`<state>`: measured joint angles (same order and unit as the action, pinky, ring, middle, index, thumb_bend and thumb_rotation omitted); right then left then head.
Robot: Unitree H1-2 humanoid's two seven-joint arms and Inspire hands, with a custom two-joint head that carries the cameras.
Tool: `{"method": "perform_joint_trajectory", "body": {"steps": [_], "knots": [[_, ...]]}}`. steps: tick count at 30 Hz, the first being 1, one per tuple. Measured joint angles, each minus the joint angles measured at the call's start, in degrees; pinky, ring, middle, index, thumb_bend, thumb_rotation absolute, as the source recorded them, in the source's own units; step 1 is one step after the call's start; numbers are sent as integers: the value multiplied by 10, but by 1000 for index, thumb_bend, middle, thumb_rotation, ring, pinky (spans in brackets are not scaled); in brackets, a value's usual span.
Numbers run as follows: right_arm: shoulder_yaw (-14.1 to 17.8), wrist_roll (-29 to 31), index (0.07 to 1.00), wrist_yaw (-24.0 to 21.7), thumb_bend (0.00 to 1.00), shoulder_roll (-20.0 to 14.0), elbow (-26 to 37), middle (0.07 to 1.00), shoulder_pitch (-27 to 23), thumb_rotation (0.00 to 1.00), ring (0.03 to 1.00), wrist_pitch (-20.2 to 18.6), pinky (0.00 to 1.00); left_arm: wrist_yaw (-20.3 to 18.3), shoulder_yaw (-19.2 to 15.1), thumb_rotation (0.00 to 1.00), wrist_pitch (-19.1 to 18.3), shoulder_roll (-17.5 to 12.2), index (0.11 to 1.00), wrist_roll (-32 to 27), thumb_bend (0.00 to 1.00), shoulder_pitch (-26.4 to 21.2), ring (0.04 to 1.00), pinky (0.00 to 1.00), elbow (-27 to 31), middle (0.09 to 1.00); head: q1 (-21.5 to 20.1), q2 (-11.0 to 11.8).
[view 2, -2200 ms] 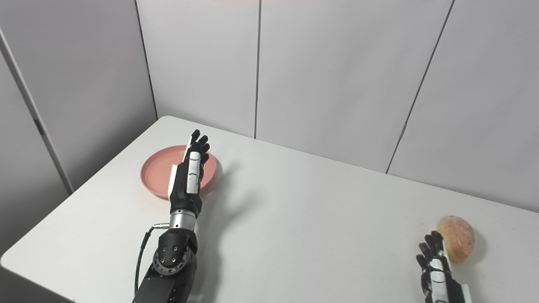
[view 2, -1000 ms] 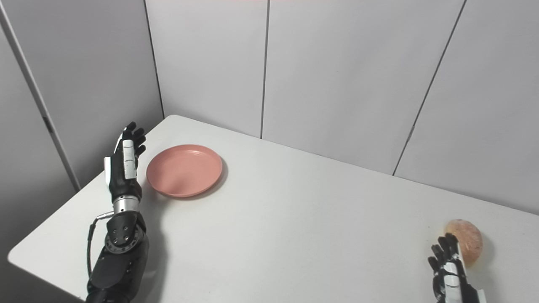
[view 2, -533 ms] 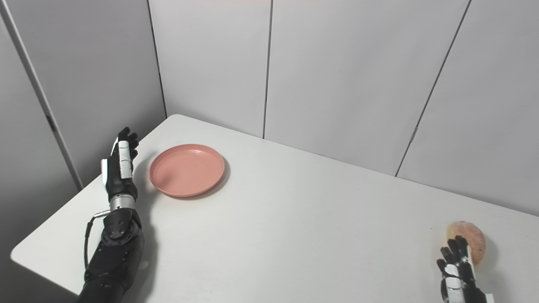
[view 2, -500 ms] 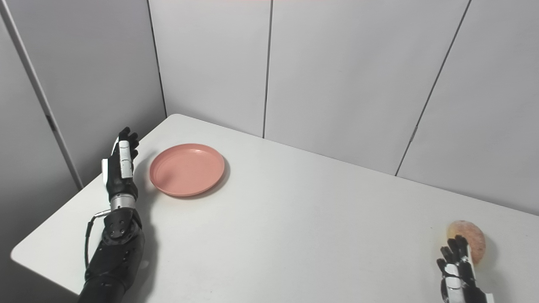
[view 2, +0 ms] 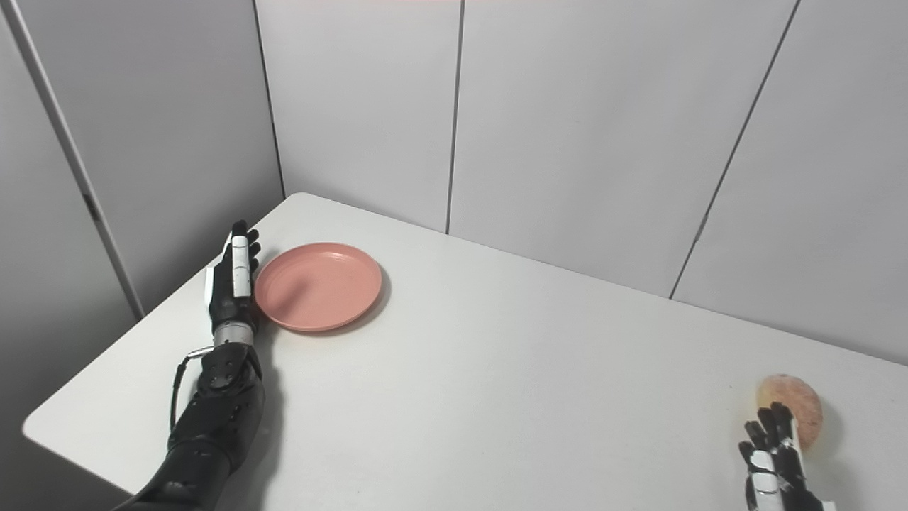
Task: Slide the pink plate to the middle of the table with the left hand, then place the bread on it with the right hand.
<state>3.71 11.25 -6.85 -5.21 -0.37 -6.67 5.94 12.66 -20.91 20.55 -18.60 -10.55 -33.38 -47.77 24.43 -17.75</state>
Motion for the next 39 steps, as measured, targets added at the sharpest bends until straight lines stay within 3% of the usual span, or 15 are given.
{"method": "perform_joint_trajectory", "body": {"steps": [10, 18, 25, 39], "knots": [[3, -2, 1000, 7, 587, 1, 7, 1000, 0, 802, 987, 0, 1000, -3, 19, 1000, 1, 8, 921, -1, 781, -13, 957, 999, -19, 934, -1, -2], [3, -5, 1000, 12, 598, 5, -14, 1000, -10, 796, 990, 0, 1000, -17, 21, 1000, 26, 9, 919, -8, 765, -41, 961, 1000, -71, 934, -7, 11], [3, -5, 1000, 12, 577, 8, -13, 1000, -12, 801, 991, 0, 1000, -28, 32, 1000, 32, 13, 890, -8, 814, -42, 949, 1000, -71, 926, -9, 12], [3, -6, 1000, 14, 551, 10, -13, 987, -13, 786, 974, 0, 1000, -101, 41, 1000, 38, 49, 896, -33, 875, -56, 936, 985, -75, 909, -17, 6]]}}
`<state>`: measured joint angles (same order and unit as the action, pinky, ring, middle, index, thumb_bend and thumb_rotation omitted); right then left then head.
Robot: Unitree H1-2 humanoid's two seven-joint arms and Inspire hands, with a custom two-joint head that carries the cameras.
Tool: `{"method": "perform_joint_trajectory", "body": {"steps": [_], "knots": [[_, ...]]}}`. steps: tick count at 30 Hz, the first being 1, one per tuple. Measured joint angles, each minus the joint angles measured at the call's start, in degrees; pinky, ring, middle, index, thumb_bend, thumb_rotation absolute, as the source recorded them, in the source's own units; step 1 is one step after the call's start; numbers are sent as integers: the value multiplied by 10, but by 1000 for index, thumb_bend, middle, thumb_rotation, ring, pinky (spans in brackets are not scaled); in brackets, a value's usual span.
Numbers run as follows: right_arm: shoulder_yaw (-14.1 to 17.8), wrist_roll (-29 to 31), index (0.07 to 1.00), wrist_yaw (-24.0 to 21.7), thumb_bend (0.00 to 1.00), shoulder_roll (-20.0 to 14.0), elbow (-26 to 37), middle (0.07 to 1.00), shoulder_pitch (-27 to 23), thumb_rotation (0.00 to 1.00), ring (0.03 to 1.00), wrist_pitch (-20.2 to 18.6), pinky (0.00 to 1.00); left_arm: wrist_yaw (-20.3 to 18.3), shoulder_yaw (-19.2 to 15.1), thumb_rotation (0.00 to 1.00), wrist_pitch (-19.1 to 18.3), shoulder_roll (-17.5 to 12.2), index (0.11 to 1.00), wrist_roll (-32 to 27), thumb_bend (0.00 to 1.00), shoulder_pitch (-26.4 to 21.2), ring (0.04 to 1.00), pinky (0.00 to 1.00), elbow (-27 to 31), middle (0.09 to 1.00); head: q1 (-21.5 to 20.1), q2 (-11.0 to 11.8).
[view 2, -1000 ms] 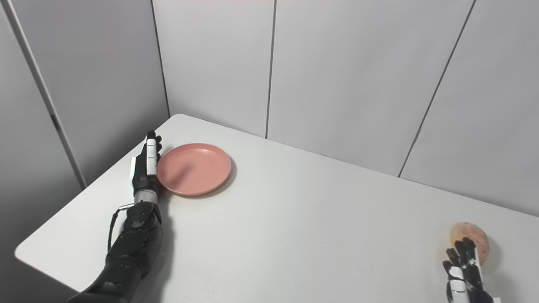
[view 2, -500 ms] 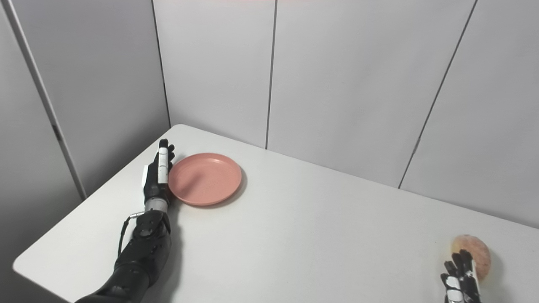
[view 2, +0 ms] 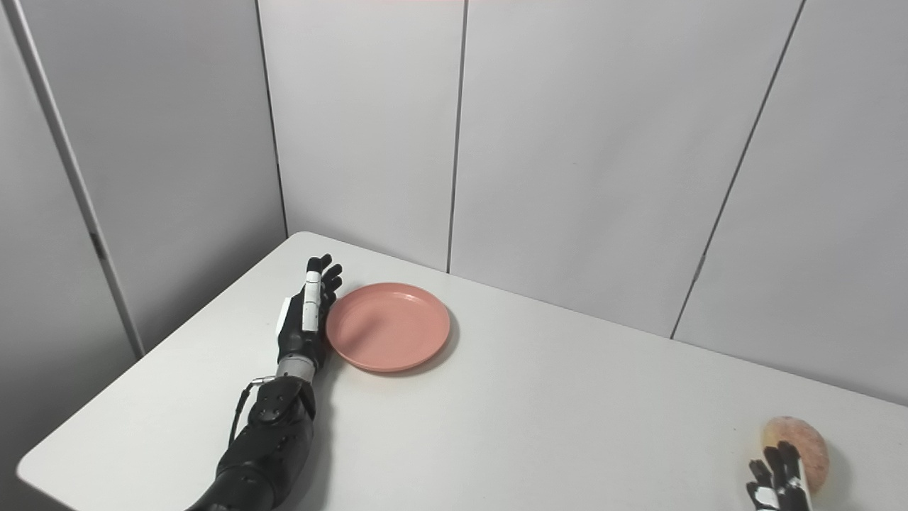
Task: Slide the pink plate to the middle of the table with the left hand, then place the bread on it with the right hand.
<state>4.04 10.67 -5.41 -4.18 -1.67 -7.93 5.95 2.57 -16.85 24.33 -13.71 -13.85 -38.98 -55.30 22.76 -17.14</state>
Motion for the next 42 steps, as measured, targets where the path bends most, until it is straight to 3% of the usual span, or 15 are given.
{"method": "perform_joint_trajectory", "body": {"steps": [8, 18, 23, 29, 37, 42], "knots": [[0, -3, 1000, 4, 506, 1, 6, 998, 0, 812, 986, 0, 1000, -3, 15, 1000, 0, 27, 883, 4, 877, -1, 919, 966, 12, 891, -2, -4], [-2, -2, 1000, -1, 568, -1, 8, 1000, 0, 843, 1000, -1, 1000, -5, 38, 1000, -2, 64, 903, 14, 881, -4, 947, 999, 21, 905, -16, -12], [-1, 8, 1000, -4, 492, -1, 8, 1000, 0, 851, 1000, -2, 1000, -13, 42, 1000, -6, 69, 902, 13, 864, -6, 939, 982, 20, 905, -24, -16], [-2, 8, 1000, -4, 468, 0, 9, 1000, 0, 852, 1000, -2, 1000, -14, 57, 1000, -9, 81, 902, 14, 860, -9, 946, 987, 19, 910, -32, -21], [-2, 7, 1000, -3, 449, 1, 20, 1000, 0, 852, 1000, -4, 1000, -15, 72, 1000, -21, 96, 903, 16, 859, -9, 949, 998, 23, 912, -54, -34], [-3, 5, 1000, -3, 492, 4, 15, 993, 0, 845, 996, -4, 1000, -24, 75, 1000, -31, 96, 900, 15, 876, -10, 944, 992, 23, 907, -87, -45]]}}
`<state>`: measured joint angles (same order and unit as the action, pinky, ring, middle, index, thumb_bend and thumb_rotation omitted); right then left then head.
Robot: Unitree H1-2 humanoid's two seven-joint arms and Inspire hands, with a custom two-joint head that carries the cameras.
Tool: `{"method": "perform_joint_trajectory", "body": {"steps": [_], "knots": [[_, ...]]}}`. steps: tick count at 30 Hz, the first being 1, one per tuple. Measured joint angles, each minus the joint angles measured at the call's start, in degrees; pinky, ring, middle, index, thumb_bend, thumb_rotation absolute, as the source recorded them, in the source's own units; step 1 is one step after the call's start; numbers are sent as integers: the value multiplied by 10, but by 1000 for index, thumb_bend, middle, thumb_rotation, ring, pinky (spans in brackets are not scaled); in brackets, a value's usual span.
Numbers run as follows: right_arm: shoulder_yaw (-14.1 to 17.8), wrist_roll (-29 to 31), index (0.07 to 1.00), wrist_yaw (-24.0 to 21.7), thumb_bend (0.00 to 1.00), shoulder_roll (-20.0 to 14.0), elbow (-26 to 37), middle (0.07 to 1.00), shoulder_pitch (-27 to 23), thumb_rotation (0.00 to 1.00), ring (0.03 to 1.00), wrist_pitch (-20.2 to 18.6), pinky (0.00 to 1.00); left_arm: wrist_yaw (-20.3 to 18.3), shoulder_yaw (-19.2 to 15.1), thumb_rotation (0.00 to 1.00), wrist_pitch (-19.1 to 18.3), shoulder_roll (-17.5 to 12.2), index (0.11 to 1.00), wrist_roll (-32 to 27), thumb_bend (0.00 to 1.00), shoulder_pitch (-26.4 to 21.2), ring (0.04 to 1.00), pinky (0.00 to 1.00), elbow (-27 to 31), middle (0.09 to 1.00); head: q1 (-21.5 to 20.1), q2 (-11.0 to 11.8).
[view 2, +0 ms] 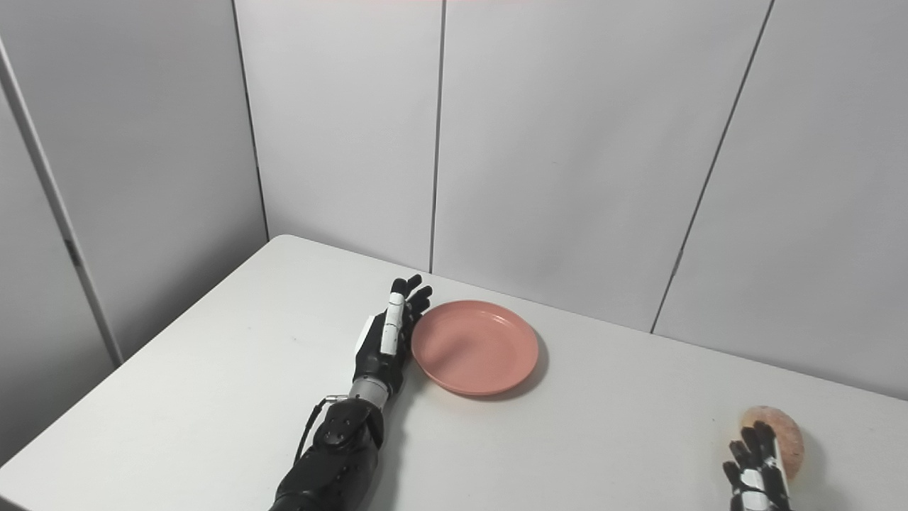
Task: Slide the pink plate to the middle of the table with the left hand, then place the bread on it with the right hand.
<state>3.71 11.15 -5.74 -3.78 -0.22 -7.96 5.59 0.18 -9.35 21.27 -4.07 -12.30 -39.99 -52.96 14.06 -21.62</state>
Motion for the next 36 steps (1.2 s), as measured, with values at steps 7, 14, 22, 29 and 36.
{"method": "perform_joint_trajectory", "body": {"steps": [7, 14, 22, 29, 36], "knots": [[-1, -5, 986, -1, 615, 5, -47, 964, -7, 815, 966, 19, 1000, -18, 7, 1000, -3, 4, 901, 0, 865, -4, 941, 968, -6, 909, -68, -17], [-8, -35, 973, 11, 616, 23, -54, 944, -10, 811, 940, 41, 1000, -47, 14, 1000, -20, 12, 902, -5, 857, 1, 942, 978, 9, 912, -123, -34], [-20, -63, 969, 25, 571, 42, -53, 938, -10, 795, 920, 42, 995, -67, 18, 1000, -46, 17, 910, -12, 840, 13, 943, 985, 36, 916, -182, -54], [-28, -77, 970, 37, 588, 54, -56, 931, -22, 782, 917, 44, 989, -82, 20, 1000, -52, 17, 907, -13, 831, 14, 944, 980, 39, 914, -239, -62], [-34, -82, 978, 44, 592, 63, -69, 940, -27, 773, 933, 44, 996, -87, 29, 1000, -54, 17, 904, -7, 852, 15, 938, 970, 39, 914, -260, -69]]}}
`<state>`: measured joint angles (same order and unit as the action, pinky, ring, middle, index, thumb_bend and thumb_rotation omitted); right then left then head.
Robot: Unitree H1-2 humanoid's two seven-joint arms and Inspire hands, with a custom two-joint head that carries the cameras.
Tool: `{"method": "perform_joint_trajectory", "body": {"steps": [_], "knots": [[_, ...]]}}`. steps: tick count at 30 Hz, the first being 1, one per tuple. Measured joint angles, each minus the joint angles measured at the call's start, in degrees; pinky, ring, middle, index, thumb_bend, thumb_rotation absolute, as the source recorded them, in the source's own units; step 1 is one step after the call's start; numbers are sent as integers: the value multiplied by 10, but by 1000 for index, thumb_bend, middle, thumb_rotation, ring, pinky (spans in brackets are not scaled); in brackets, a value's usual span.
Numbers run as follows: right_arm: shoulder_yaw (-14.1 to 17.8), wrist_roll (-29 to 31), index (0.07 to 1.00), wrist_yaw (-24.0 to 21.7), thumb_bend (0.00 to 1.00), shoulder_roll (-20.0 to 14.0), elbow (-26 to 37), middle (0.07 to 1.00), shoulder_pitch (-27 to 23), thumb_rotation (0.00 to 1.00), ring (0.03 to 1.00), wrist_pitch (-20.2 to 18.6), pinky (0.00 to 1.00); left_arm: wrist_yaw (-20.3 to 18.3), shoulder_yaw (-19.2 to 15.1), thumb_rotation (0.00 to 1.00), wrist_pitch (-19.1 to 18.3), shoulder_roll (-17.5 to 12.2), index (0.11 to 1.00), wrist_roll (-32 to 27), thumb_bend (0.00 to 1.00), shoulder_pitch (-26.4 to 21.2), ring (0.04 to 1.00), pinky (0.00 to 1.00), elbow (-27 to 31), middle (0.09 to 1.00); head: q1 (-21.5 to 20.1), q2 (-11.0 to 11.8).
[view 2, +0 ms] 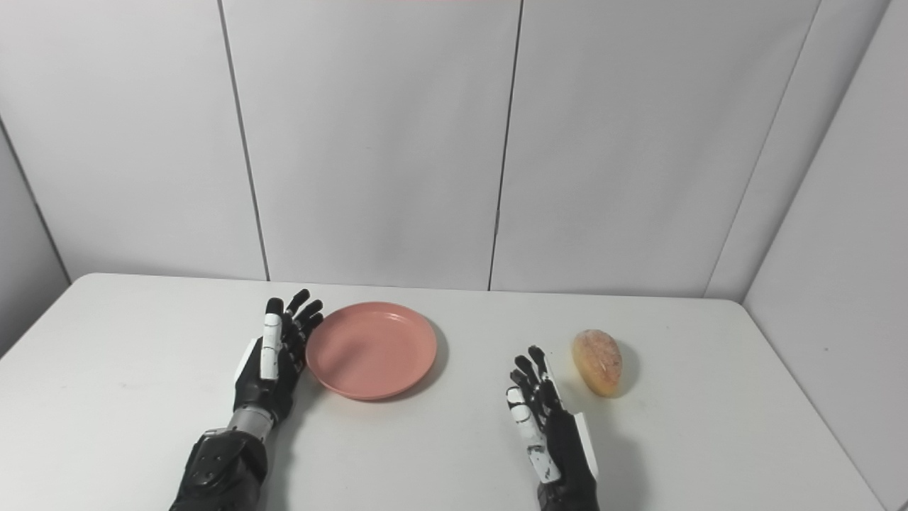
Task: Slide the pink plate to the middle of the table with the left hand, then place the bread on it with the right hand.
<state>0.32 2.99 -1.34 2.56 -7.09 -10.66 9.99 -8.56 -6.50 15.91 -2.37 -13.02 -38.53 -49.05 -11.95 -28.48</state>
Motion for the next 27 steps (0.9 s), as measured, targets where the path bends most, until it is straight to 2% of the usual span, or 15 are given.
{"method": "perform_joint_trajectory", "body": {"steps": [16, 20, 27], "knots": [[-8, -19, 997, 11, 583, 2, 0, 958, -4, 809, 961, 0, 1000, -3, 18, 1000, 1, 4, 900, 11, 865, 1, 933, 964, 1, 911, -11, -10], [-8, -19, 999, 12, 589, 2, 0, 959, -4, 809, 962, 0, 1000, 5, 24, 1000, 1, 7, 904, 31, 863, 2, 935, 972, 4, 911, -10, -10], [-8, -18, 997, 12, 567, 2, 0, 959, -4, 810, 958, -1, 1000, 6, 24, 1000, -1, 12, 914, 31, 849, 4, 940, 969, 9, 918, -8, -8]]}}
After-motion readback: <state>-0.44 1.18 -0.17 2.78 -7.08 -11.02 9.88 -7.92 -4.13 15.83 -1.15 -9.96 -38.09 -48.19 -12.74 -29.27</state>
